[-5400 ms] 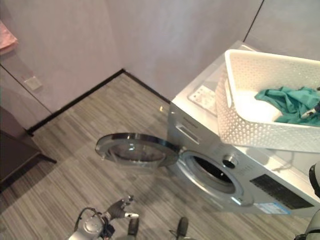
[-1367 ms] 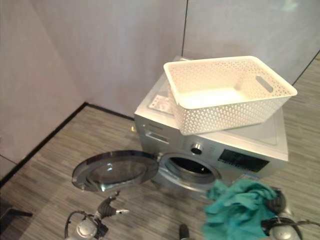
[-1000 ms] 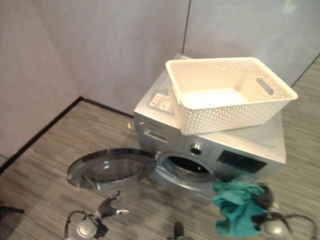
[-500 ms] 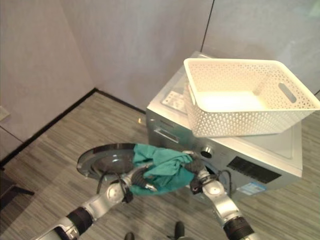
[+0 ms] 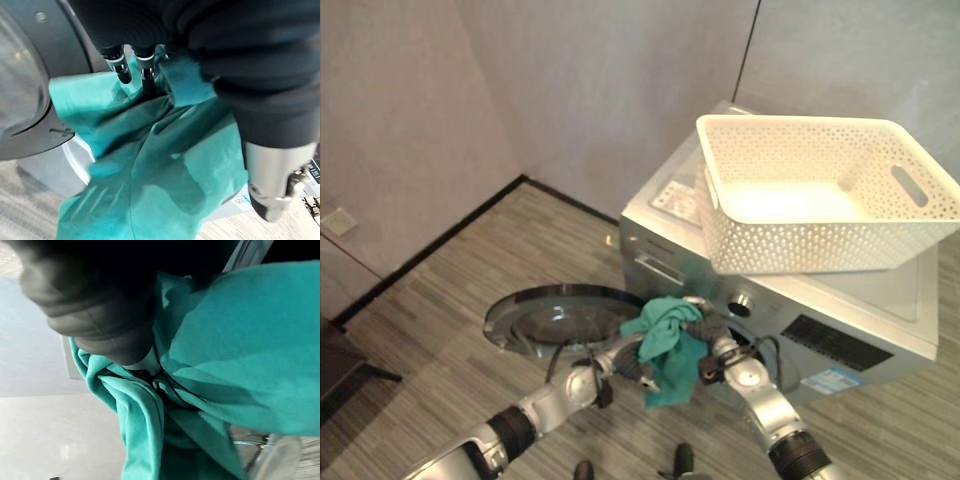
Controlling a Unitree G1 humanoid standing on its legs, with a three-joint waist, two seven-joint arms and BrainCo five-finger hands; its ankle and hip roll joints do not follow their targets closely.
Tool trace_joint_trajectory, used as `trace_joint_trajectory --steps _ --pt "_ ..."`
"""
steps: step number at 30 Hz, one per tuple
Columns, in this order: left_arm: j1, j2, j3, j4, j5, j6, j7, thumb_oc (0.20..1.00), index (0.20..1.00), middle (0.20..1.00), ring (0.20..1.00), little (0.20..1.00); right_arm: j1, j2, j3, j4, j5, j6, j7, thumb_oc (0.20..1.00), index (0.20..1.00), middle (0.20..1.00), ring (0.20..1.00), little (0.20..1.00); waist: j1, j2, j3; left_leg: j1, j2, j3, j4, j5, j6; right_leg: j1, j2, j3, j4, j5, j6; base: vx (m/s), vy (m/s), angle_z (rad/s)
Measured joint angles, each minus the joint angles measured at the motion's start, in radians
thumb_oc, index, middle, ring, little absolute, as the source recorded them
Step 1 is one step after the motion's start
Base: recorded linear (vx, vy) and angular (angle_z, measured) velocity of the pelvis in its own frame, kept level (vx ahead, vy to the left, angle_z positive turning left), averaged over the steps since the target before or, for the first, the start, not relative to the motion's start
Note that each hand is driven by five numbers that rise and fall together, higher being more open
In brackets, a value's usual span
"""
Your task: Grab the laundry basket,head to the washer,open it,put in the laundry and shut it.
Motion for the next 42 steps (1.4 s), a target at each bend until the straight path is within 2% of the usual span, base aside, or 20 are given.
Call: trace_joint_trajectory --steps 4,5,9,13,14,16,17,19,20,21,22,25,28,29,30,31,33,37,42 --pt "-0.031 -0.017 -0.015 0.063 0.042 0.004 0.046 1.000 1.000 1.000 1.000 1.000 -0.031 -0.010 0.048 -0.001 0.041 0.000 0.000 0.200 0.200 0.200 0.200 0.200 -0.007 0.003 0.003 -0.009 0.000 0.001 0.000 0.000 0.000 -0.010 0.000 0.000 0.000 0.000 0.000 -0.01 -0.008 0.00" --pt "-0.064 -0.029 -0.043 0.117 0.118 0.017 0.082 1.000 1.000 1.000 1.000 1.000 -0.048 -0.012 0.071 -0.001 0.065 -0.001 0.000 0.200 0.200 0.200 0.200 0.200 -0.016 0.003 0.005 -0.015 0.000 0.007 0.000 0.002 -0.001 -0.016 -0.001 0.002 0.000 0.001 0.000 -0.02 -0.017 -0.05" --pt "-0.123 -0.064 -0.037 0.189 0.205 0.052 0.127 1.000 1.000 1.000 1.000 1.000 -0.072 -0.018 0.100 -0.017 0.083 -0.003 0.002 0.200 0.200 0.200 0.200 0.200 -0.026 0.012 0.027 -0.014 0.000 0.017 0.000 0.001 -0.001 -0.024 0.000 0.016 0.000 0.004 0.000 -0.02 -0.018 -0.10" --pt "-0.119 -0.113 0.012 0.221 0.183 0.084 0.161 1.000 1.000 1.000 1.000 1.000 -0.074 -0.021 0.100 -0.034 0.083 -0.003 0.000 0.200 0.200 0.200 0.200 0.200 -0.024 0.014 0.041 -0.018 0.006 0.017 0.000 0.001 -0.002 -0.029 0.007 0.018 0.000 0.004 -0.001 -0.01 -0.037 -0.02" --pt "-0.105 -0.145 0.065 0.246 0.138 0.090 0.182 1.000 1.000 1.000 1.000 1.000 -0.075 -0.021 0.100 -0.042 0.083 -0.003 -0.002 0.200 0.200 0.200 0.200 0.200 -0.024 0.013 0.048 -0.019 0.007 0.017 0.000 0.001 -0.002 -0.029 0.008 0.018 0.000 0.004 -0.001 -0.01 -0.031 0.02" --pt "-0.090 -0.169 0.100 0.256 0.052 0.103 0.196 1.000 1.000 1.000 1.000 1.000 -0.082 -0.017 0.105 -0.045 0.083 -0.003 -0.008 0.200 0.200 0.200 0.200 0.200 -0.022 0.011 0.056 -0.023 0.008 0.017 0.000 0.001 -0.002 -0.033 0.009 0.018 0.002 0.004 -0.001 -0.01 -0.024 0.00" --pt "-0.068 -0.207 0.163 0.262 -0.060 0.115 0.224 1.000 1.000 1.000 1.000 1.000 -0.082 -0.013 0.119 -0.045 0.083 -0.003 -0.020 0.200 0.200 0.200 0.200 0.200 -0.023 0.007 0.059 -0.028 0.008 0.016 0.000 0.001 -0.002 -0.037 0.009 0.017 0.002 0.004 -0.002 0.01 -0.040 0.03" --pt "-0.066 -0.205 0.154 0.263 -0.117 0.115 0.230 1.000 1.000 1.000 1.000 1.000 -0.084 -0.013 0.122 -0.046 0.083 -0.003 -0.021 0.200 0.200 0.200 0.200 0.200 -0.021 0.006 0.059 -0.032 0.008 0.016 0.000 0.001 -0.002 -0.039 0.009 0.014 0.007 0.004 -0.002 0.01 -0.014 0.02" --pt "-0.058 -0.191 0.174 0.272 -0.142 0.102 0.229 1.000 1.000 1.000 1.000 1.000 -0.088 -0.013 0.125 -0.045 0.083 -0.003 -0.020 0.200 0.200 0.200 0.200 0.200 -0.015 0.007 0.060 -0.032 0.008 0.014 0.000 0.001 -0.002 -0.039 0.009 0.014 0.008 0.004 -0.002 0.00 0.000 0.00" --pt "-0.023 -0.191 0.235 0.284 -0.219 0.092 0.257 1.000 1.000 1.000 1.000 1.000 -0.068 -0.017 0.116 -0.072 0.093 -0.004 -0.021 0.200 0.200 0.200 0.200 0.200 -0.029 0.000 0.063 -0.034 0.010 0.016 0.000 0.001 -0.002 -0.041 0.009 0.014 0.008 0.002 -0.004 0.02 -0.028 0.07" --pt "-0.023 -0.195 0.209 0.282 -0.245 0.109 0.275 1.000 1.000 1.000 1.000 1.000 -0.062 -0.022 0.115 -0.074 0.098 -0.004 -0.022 0.200 0.200 0.200 0.200 0.200 -0.027 0.000 0.063 -0.038 0.008 0.013 0.000 0.002 -0.003 -0.044 0.008 0.008 0.008 0.002 -0.004 0.02 -0.028 0.07" --pt "-0.018 -0.211 0.203 0.304 -0.321 0.086 0.252 1.000 1.000 1.000 1.000 1.000 -0.071 -0.037 0.138 -0.062 0.098 0.001 -0.014 0.200 0.200 0.200 0.200 0.200 -0.021 -0.005 0.066 -0.043 0.007 0.011 0.000 0.003 -0.004 -0.046 0.007 0.003 0.007 0.003 -0.003 0.01 -0.013 0.03" --pt "0.167 -0.190 0.184 0.140 -0.446 0.059 0.204 1.000 1.000 1.000 1.000 1.000 0.018 -0.054 0.089 -0.096 0.097 -0.001 -0.020 0.200 0.200 0.200 0.200 0.200 -0.008 -0.009 0.071 -0.048 0.012 -0.004 0.000 0.004 -0.006 -0.043 0.012 -0.008 0.008 0.000 -0.004 0.02 0.007 0.11" --pt "0.175 -0.188 0.173 0.121 -0.481 0.076 0.199 0.862 0.862 0.862 0.862 0.862 0.026 -0.049 0.087 -0.090 0.090 0.000 -0.021 0.200 0.200 0.200 0.200 0.200 -0.013 -0.011 0.071 -0.048 0.011 -0.004 0.001 0.004 -0.007 -0.045 0.010 -0.006 0.008 0.000 -0.005 0.02 0.017 0.03" --pt "0.147 -0.147 0.124 0.083 -0.562 0.108 0.165 0.862 0.862 0.862 0.862 0.862 0.003 -0.058 0.090 -0.050 0.076 0.030 -0.022 0.200 0.200 0.200 0.200 0.200 -0.011 -0.013 0.074 -0.051 0.007 -0.002 0.000 0.004 -0.006 -0.050 0.008 -0.002 0.008 0.000 -0.005 0.05 0.022 -0.08" --pt "0.109 -0.123 0.147 0.045 -0.601 0.106 0.156 0.476 0.476 0.476 0.476 0.476 0.007 -0.060 0.079 -0.052 0.076 0.040 -0.026 0.200 0.200 0.200 0.200 0.200 -0.016 -0.013 0.076 -0.049 0.006 0.001 0.000 0.004 -0.006 -0.049 0.005 -0.002 0.007 0.002 -0.004 0.05 0.015 -0.09" --pt "0.083 -0.076 0.199 -0.031 -0.636 0.106 0.147 0.200 0.200 0.200 0.200 0.200 0.039 -0.074 0.054 -0.084 0.077 0.040 -0.021 0.200 0.200 0.200 0.200 0.200 -0.021 -0.012 0.076 -0.046 0.008 0.002 0.000 0.004 -0.007 -0.046 0.007 -0.002 0.000 0.002 -0.004 0.03 0.007 -0.03" --pt "0.052 -0.033 0.246 -0.070 -0.630 0.101 0.147 0.200 0.200 0.200 0.200 0.200 0.056 -0.080 0.041 -0.085 0.077 0.040 -0.012 0.200 0.200 0.200 0.200 0.200 -0.019 -0.011 0.076 -0.048 0.012 0.000 0.000 0.006 -0.008 -0.046 0.011 -0.004 0.001 0.002 -0.005 0.00 -0.001 0.02" --pt "0.053 -0.037 0.225 -0.066 -0.584 0.101 0.146 0.200 0.200 0.200 0.200 0.200 0.055 -0.080 0.040 -0.086 0.077 0.040 0.005 0.200 0.200 0.200 0.200 0.200 -0.019 -0.011 0.076 -0.048 0.011 -0.004 0.000 0.006 -0.008 -0.047 0.011 -0.004 0.008 0.002 -0.005 0.00 -0.001 0.01"
